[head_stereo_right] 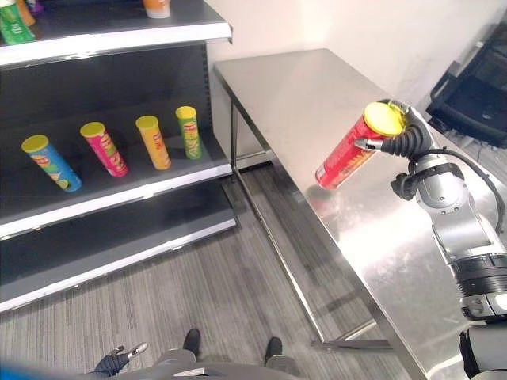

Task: Put the goods on the table back onto the shelves and tidy them up.

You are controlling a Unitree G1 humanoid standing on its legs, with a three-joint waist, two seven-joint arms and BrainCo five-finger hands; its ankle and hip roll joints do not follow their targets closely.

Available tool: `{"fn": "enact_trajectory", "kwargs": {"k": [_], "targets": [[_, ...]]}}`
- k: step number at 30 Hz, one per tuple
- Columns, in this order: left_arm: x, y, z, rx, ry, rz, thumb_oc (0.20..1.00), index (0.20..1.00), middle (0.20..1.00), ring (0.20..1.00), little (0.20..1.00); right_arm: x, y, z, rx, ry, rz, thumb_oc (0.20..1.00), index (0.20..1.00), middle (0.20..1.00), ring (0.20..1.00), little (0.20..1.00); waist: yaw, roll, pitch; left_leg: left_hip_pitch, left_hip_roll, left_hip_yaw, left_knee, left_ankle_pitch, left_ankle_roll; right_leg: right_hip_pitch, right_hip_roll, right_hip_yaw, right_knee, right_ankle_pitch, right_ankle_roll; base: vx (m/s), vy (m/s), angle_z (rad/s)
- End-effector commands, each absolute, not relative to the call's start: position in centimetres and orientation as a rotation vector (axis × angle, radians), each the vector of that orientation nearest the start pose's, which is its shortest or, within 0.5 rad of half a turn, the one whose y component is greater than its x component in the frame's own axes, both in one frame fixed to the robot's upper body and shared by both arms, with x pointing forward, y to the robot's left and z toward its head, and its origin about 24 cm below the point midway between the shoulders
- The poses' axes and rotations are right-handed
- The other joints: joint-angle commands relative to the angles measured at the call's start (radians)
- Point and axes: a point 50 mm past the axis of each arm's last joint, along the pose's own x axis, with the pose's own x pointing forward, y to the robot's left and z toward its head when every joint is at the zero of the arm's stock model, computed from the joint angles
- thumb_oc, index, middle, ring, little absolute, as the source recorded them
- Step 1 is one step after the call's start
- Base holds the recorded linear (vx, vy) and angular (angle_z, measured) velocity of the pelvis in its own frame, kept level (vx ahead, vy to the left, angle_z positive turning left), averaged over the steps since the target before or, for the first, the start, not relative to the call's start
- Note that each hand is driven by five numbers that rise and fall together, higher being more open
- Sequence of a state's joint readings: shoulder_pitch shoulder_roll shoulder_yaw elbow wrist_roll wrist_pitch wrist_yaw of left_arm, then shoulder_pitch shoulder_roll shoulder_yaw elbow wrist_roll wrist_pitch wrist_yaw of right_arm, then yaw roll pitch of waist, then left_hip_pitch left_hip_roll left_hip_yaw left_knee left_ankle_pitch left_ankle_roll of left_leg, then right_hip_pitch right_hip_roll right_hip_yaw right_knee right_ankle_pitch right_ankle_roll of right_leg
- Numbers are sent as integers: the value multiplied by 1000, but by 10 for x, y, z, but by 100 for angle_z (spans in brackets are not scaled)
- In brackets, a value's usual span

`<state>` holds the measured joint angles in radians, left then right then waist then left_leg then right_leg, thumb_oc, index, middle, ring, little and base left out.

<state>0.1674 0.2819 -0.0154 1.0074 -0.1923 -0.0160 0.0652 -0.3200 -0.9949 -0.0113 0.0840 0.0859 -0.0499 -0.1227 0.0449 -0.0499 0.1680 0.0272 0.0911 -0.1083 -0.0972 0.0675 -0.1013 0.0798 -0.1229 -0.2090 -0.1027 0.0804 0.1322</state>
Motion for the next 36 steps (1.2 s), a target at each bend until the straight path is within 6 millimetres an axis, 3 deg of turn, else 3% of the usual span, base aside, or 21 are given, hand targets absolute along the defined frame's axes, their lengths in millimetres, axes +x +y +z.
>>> {"fn": "enact_trajectory", "kwargs": {"k": [1, 4, 8, 11, 13, 16, 17, 18, 21, 22, 23, 25, 26, 28, 29, 30, 31, 33, 34, 35, 36], "targets": [[78, 274, -144, 181, 1100, 316, 1000, 1000, 1000, 1000, 1000, 278, -277, 270, -936, -682, -219, 200, 200, 200, 200, 200, 39, -36, -28, -25, 15, 21, 26, -70, -22, 36, 26, -2, 88, -218, -5, -36, -104, 15], [87, 276, -140, 162, 1061, 331, 1000, 1000, 1000, 1000, 1000, 271, -240, 283, -907, -839, -91, 200, 200, 200, 200, 200, 79, -43, 21, -115, 5, -52, 62, -27, -40, 2, 42, -21, 89, -219, -26, -198, -107, 18], [95, 275, -139, 123, 1038, 362, 1000, 1000, 1000, 1000, 1000, 268, -225, 285, -925, -878, -34, 200, 200, 200, 200, 200, 94, -52, 50, -176, 11, -57, 117, -34, -54, -14, 26, -84, 102, -222, -30, -168, -5, 71], [92, 275, -141, 110, 1053, 382, 1000, 1000, 1000, 1000, 1000, 265, -211, 280, -926, -894, 44, 200, 200, 200, 200, 200, 86, -46, 54, -145, 113, -33, 109, -29, -54, -37, -10, -127, 138, -219, -25, -86, 210, 90], [89, 276, -142, 98, 1054, 418, 1000, 1000, 1000, 1000, 1000, 265, -209, 276, -928, -881, 68, 200, 200, 200, 200, 200, 64, -33, 49, -120, 216, -9, 90, 15, -74, -42, -46, -150, 158, -220, -10, -31, 403, 78], [85, 279, -142, 116, 1062, 424, 1000, 1000, 1000, 1000, 1000, 265, -208, 265, -918, -837, 102, 200, 200, 200, 200, 200, 44, 0, 32, -97, 315, 5, 82, 135, -121, -37, -106, -161, 191, -217, 26, 55, 560, 38], [85, 279, -142, 131, 1064, 415, 1000, 1000, 1000, 1000, 1000, 265, -208, 262, -911, -823, 107, 200, 200, 200, 200, 200, 45, 10, 26, -91, 317, -18, 82, 151, -136, -32, -128, -158, 200, -211, 40, 96, 548, 45], [84, 279, -142, 139, 1064, 402, 1000, 1000, 1000, 1000, 1000, 264, -207, 259, -914, -813, 122, 200, 200, 200, 200, 200, 43, 16, 19, -86, 306, -44, 81, 130, -143, -26, -148, -152, 206, -204, 53, 101, 544, 40], [85, 278, -142, 227, 1089, 314, 1000, 1000, 1000, 1000, 1000, 265, -215, 245, -942, -731, 106, 200, 200, 200, 200, 200, 27, 18, 0, -64, 243, -19, 91, -61, -127, -4, -255, -161, 205, -131, 103, 82, 606, 32], [86, 279, -141, 251, 1089, 298, 1000, 1000, 1000, 1000, 1000, 266, -214, 241, -944, -716, 110, 200, 200, 200, 200, 200, 25, 8, 1, -61, 205, -5, 107, -100, -104, -17, -297, -153, 221, -73, 112, 2, 624, 41], [87, 283, -140, 283, 1089, 282, 1000, 1000, 1000, 1000, 1000, 267, -212, 237, -936, -701, 120, 200, 200, 200, 200, 200, 28, -13, 4, -57, 159, 23, 119, -125, -79, -43, -355, -139, 241, 42, 123, -19, 593, 10], [90, 292, -135, 306, 1071, 287, 1000, 1000, 1000, 1000, 1000, 271, -201, 234, -917, -709, 157, 200, 200, 200, 200, 200, 33, -18, 8, -45, 119, 72, 113, -139, -48, -76, -409, -172, 243, 182, 129, -55, 527, -23], [92, 296, -132, 313, 1057, 297, 1000, 1000, 1000, 1000, 1000, 274, -195, 233, -910, -715, 177, 200, 200, 200, 200, 200, 41, -12, 10, -38, 111, 92, 105, -142, -38, -69, -406, -200, 222, 184, 128, -65, 411, -19], [92, 299, -130, 311, 1051, 306, 1000, 1000, 1000, 1000, 1000, 277, -188, 232, -893, -721, 204, 200, 200, 200, 200, 200, 39, -6, 19, -30, 95, 98, 80, -126, -14, -85, -350, -162, 217, 126, 100, -102, 422, -17], [90, 301, -129, 290, 1049, 326, 1000, 1000, 1000, 1000, 1000, 280, -181, 232, -884, -724, 231, 200, 200, 200, 200, 200, 51, 2, 25, -26, 69, 97, 41, -101, 14, -111, -232, -114, 230, -21, 64, -146, 473, -13], [85, 299, -131, 281, 1065, 325, 1000, 1000, 1000, 1000, 1000, 282, -179, 231, -876, -724, 238, 200, 200, 200, 200, 200, 59, 4, 25, -28, 48, 91, 30, -87, 28, -125, -155, -86, 246, -95, 41, -120, 349, -14], [86, 299, -131, 281, 1065, 325, 1000, 1000, 1000, 1000, 1000, 283, -178, 231, -876, -724, 238, 200, 200, 200, 200, 200, 59, 3, 23, -31, 48, 92, 29, -85, 27, -129, -155, -85, 248, -95, 40, -70, 202, -21], [76, 291, -137, 254, 1103, 304, 1000, 1000, 1000, 1000, 1000, 287, -175, 229, -879, -713, 258, 200, 200, 200, 200, 200, 70, -3, 35, -31, 6, 85, 34, -74, 46, -154, -33, -57, 299, -171, 9, -62, 153, 12], [76, 291, -137, 253, 1102, 304, 1000, 1000, 1000, 1000, 1000, 287, -175, 229, -880, -714, 258, 200, 200, 200, 200, 200, 69, -3, 34, -34, 6, 84, 35, -72, 46, -156, -33, -57, 298, -169, 9, -56, 114, 20], [74, 287, -140, 240, 1114, 301, 1000, 1000, 1000, 1000, 1000, 290, -173, 228, -882, -707, 262, 200, 200, 200, 200, 200, 75, -6, 41, -31, -11, 82, 37, -68, 49, -153, 5, -59, 297, -186, -3, -67, 119, 8], [66, 278, -145, 208, 1147, 296, 1000, 1000, 1000, 1000, 1000, 294, -168, 226, -864, -706, 271, 200, 200, 200, 200, 200, 88, -18, 50, -31, -44, 80, 35, -63, 50, -125, 58, -83, 248, -204, -42, -63, 129, -13]]}}
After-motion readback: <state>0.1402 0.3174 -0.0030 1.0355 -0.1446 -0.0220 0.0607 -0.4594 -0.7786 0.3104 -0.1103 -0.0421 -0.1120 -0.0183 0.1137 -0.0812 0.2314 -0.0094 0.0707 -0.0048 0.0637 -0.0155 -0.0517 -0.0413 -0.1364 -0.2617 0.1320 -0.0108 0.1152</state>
